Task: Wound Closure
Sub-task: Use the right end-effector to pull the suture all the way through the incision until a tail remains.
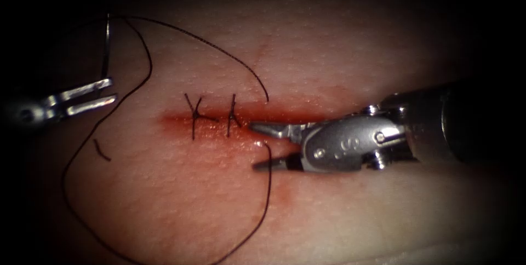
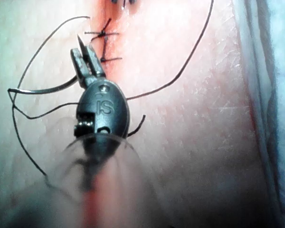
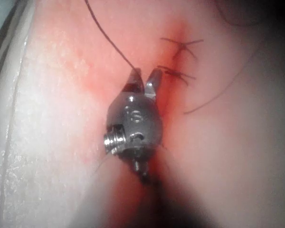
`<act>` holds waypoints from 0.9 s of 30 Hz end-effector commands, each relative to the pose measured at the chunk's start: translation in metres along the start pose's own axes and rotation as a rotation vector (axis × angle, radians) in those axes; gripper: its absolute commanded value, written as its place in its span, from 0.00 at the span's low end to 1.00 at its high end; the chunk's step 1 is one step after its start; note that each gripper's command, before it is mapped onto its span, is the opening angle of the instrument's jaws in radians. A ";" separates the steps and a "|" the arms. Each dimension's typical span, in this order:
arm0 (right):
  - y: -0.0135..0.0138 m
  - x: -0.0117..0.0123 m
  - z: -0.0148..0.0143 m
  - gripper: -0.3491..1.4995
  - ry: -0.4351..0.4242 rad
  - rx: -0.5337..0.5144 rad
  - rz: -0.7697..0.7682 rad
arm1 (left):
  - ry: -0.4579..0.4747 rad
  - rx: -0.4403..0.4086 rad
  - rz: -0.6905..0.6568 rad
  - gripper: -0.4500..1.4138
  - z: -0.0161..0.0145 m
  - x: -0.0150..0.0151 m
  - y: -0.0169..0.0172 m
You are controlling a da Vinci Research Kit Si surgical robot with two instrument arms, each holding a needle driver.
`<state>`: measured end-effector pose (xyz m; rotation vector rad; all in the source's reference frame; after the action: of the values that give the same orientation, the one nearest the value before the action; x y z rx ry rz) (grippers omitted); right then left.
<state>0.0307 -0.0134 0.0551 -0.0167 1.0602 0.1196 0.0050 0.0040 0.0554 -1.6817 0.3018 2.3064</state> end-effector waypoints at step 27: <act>-0.0198 0.0150 -0.0033 0.00 -0.034 0.183 0.046 | -0.002 -0.007 0.003 0.00 0.0009 -0.0008 0.0001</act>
<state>0.0366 -0.0316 0.0390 0.1770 1.0330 0.0574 0.0049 0.0040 0.0558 -1.6806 0.2945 2.3161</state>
